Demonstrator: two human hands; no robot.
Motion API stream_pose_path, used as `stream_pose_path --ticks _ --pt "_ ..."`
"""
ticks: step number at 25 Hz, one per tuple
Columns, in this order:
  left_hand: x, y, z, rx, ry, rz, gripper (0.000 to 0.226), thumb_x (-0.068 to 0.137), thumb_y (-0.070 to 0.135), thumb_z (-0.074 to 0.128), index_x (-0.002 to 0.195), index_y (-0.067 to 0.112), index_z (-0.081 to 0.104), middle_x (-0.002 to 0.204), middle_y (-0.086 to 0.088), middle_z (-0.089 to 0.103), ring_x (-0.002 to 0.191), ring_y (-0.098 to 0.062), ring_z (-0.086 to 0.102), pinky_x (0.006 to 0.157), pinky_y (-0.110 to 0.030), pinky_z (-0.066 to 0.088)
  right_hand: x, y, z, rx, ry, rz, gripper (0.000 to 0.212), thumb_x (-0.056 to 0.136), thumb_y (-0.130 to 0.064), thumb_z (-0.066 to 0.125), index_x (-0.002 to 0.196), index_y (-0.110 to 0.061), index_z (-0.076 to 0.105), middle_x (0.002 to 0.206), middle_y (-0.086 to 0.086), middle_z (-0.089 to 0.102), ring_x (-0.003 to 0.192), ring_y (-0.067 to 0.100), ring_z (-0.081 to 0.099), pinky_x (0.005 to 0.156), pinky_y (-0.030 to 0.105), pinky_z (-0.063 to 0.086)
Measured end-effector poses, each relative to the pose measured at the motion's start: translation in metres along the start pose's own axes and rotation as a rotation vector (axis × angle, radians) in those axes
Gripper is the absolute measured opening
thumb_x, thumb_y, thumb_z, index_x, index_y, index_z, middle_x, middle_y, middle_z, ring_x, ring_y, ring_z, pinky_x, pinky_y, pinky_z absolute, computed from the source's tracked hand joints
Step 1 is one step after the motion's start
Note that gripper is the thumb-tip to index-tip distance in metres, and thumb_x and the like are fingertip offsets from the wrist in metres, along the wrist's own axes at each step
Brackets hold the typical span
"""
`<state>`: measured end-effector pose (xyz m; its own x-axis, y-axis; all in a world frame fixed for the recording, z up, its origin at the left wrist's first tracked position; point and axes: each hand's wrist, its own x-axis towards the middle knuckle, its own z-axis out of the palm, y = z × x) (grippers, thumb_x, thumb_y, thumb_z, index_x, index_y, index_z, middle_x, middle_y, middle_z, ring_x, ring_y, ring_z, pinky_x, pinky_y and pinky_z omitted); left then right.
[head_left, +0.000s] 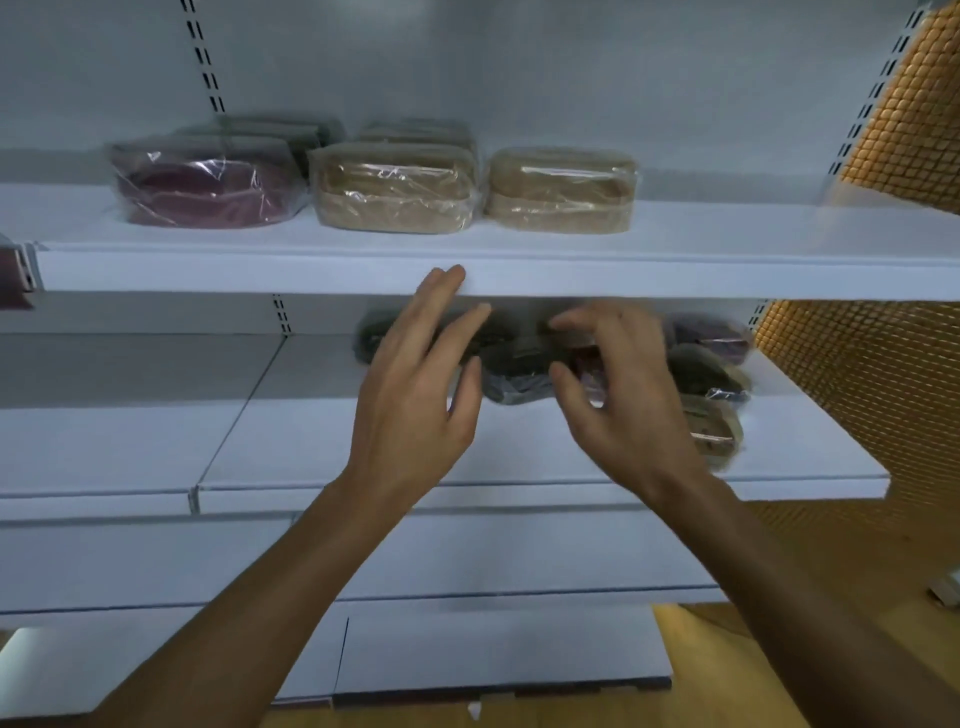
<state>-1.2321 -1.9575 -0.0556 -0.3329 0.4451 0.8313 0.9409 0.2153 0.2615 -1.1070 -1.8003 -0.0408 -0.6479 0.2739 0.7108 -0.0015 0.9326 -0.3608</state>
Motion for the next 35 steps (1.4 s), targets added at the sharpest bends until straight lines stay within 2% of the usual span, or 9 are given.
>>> stream_pose_path --ticks 2,6,10,13,23,26,30,32,35 --pt "-0.025 -0.011 0.009 0.037 -0.018 -0.023 0.044 0.093 0.006 0.058 0.137 0.005 0.056 0.158 -0.01 0.033 0.15 -0.022 0.022 0.113 -0.041 0.04 -0.015 0.006 0.025 -0.023 -0.106 0.028 0.04 0.089 -0.02 0.065 0.128 -0.018 0.055 0.128 0.001 0.051 0.119 0.015 0.043 0.099 0.025 0.04" --pt "-0.062 -0.044 0.03 0.082 -0.21 -0.195 0.055 0.096 0.019 0.056 0.148 0.013 0.043 0.162 -0.005 0.027 0.151 -0.02 0.019 0.113 -0.043 0.038 -0.033 0.014 0.066 -0.015 -0.332 0.188 0.051 0.095 -0.03 0.059 0.143 -0.026 0.042 0.147 -0.005 0.042 0.135 0.014 0.035 0.107 0.021 0.026" --pt "-0.083 -0.086 0.051 0.114 -0.432 -0.455 0.068 0.097 0.034 0.058 0.155 0.02 0.026 0.164 -0.002 0.017 0.151 -0.023 0.017 0.114 -0.043 0.036 -0.034 0.013 0.107 -0.013 -0.483 0.281 0.056 0.097 -0.035 0.056 0.148 -0.028 0.034 0.156 -0.006 0.033 0.143 0.016 0.03 0.116 0.03 0.026" --pt "-0.085 -0.117 0.066 0.112 -0.497 -0.605 0.072 0.097 0.038 0.057 0.156 0.024 0.019 0.165 -0.004 0.008 0.15 -0.026 0.017 0.114 -0.041 0.034 -0.028 0.017 0.15 0.019 -0.549 0.292 0.058 0.098 -0.034 0.056 0.15 -0.027 0.032 0.157 -0.005 0.032 0.143 0.017 0.031 0.115 0.029 0.026" --pt "-0.086 -0.201 0.089 0.038 -0.435 -0.695 0.08 0.092 0.039 0.065 0.156 0.025 0.019 0.162 -0.009 0.01 0.147 -0.027 0.021 0.117 -0.037 0.031 0.0 0.052 0.252 0.058 -0.567 0.366 0.073 0.097 -0.032 0.058 0.155 -0.021 0.015 0.161 0.0 0.015 0.147 0.018 0.017 0.115 0.028 0.021" --pt "-0.071 -0.225 0.102 -0.02 -0.348 -0.732 0.084 0.089 0.036 0.071 0.156 0.027 0.021 0.158 -0.01 0.015 0.143 -0.028 0.029 0.115 -0.037 0.036 0.017 0.065 0.27 0.008 -0.547 0.337 0.078 0.095 -0.036 0.059 0.156 -0.02 0.013 0.16 0.003 0.016 0.147 0.024 0.017 0.116 0.032 0.022" --pt "-0.057 -0.251 0.12 -0.024 -0.243 -0.712 0.089 0.081 0.03 0.079 0.153 0.022 0.028 0.15 -0.013 0.028 0.129 -0.023 0.039 0.103 -0.018 0.038 0.034 0.075 0.291 -0.064 -0.531 0.29 0.083 0.092 -0.039 0.059 0.156 -0.02 0.01 0.159 0.007 0.018 0.143 0.031 0.021 0.116 0.04 0.024" --pt "-0.051 -0.267 0.131 0.008 -0.241 -0.675 0.092 0.076 0.029 0.08 0.152 0.02 0.029 0.145 -0.014 0.036 0.124 -0.023 0.043 0.103 -0.027 0.045 0.042 0.079 0.302 -0.099 -0.518 0.286 0.088 0.091 -0.041 0.059 0.157 -0.019 0.005 0.16 0.009 0.016 0.143 0.031 0.019 0.117 0.04 0.019" --pt "-0.042 -0.281 0.143 0.07 -0.301 -0.701 0.102 0.077 0.033 0.076 0.157 0.027 0.012 0.148 -0.013 0.034 0.129 -0.028 0.042 0.104 -0.041 0.045 0.055 0.08 0.319 -0.123 -0.52 0.354 0.096 0.09 -0.044 0.06 0.157 -0.02 -0.005 0.16 0.01 0.015 0.143 0.033 0.02 0.119 0.041 0.017"
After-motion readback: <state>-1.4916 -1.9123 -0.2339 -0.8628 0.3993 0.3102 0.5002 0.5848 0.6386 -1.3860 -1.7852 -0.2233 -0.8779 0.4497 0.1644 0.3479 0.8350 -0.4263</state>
